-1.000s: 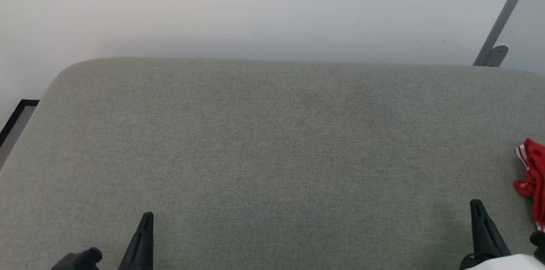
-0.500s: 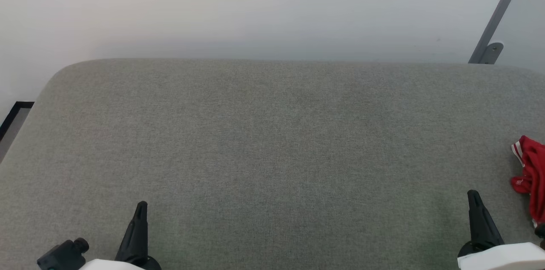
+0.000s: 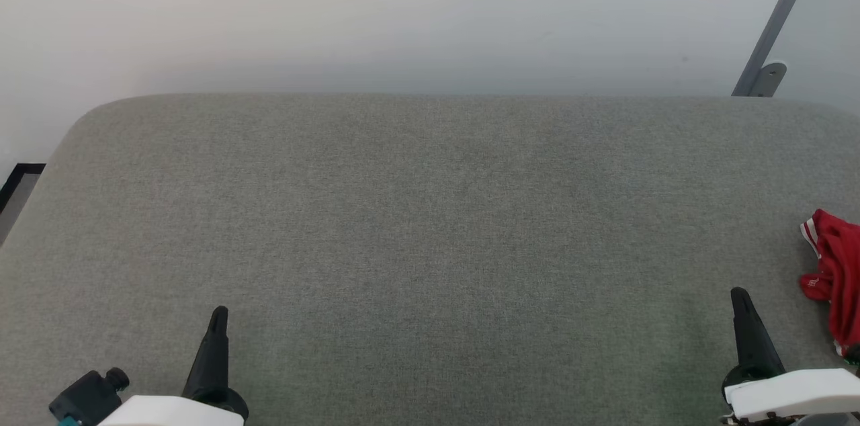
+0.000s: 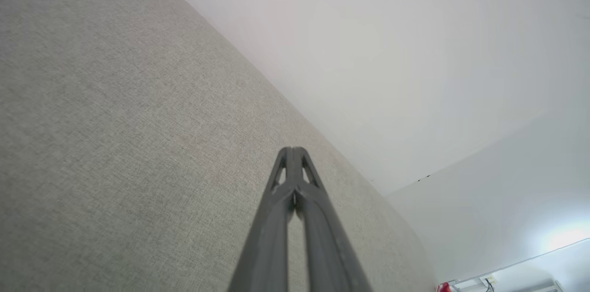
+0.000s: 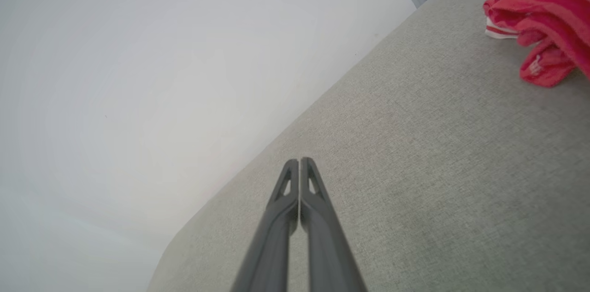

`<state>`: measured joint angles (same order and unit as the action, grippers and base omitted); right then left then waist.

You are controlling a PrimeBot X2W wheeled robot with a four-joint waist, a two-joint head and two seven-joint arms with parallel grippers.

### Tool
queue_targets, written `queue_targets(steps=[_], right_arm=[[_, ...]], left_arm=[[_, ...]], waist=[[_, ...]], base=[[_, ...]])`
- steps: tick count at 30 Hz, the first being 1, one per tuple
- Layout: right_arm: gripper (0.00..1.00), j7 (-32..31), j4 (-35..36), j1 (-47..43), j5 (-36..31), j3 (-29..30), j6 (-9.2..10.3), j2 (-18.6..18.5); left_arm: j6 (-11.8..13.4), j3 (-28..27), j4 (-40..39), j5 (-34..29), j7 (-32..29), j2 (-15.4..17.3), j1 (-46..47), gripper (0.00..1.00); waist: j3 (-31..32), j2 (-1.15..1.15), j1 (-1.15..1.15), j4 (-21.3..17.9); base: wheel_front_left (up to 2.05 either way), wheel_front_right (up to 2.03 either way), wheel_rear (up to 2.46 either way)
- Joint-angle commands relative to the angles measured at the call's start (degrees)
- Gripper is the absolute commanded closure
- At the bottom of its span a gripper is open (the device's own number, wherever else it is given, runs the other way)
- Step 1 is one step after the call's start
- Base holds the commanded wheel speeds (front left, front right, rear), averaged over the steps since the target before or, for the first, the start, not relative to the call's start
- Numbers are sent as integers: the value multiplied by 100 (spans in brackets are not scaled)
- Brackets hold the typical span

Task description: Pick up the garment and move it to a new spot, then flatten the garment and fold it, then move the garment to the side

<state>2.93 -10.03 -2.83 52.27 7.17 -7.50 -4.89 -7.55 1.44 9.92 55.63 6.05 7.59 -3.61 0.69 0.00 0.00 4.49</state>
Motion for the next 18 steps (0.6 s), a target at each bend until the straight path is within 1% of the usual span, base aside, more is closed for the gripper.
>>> queue_targets(steps=[1, 18], right_arm=[[100, -59, 24, 147, 213, -7, 0, -4], [100, -292, -82, 354, 1195, -21, 0, 49]], left_arm=[[5, -65, -33, 214, -45, 14, 180, 100], [6, -206, 77, 1165, -315, -76, 400, 100]], waist=[[-2, 0, 0, -10], [-19, 0, 0, -96]], base=[[0, 0, 0], [0, 0, 0]])
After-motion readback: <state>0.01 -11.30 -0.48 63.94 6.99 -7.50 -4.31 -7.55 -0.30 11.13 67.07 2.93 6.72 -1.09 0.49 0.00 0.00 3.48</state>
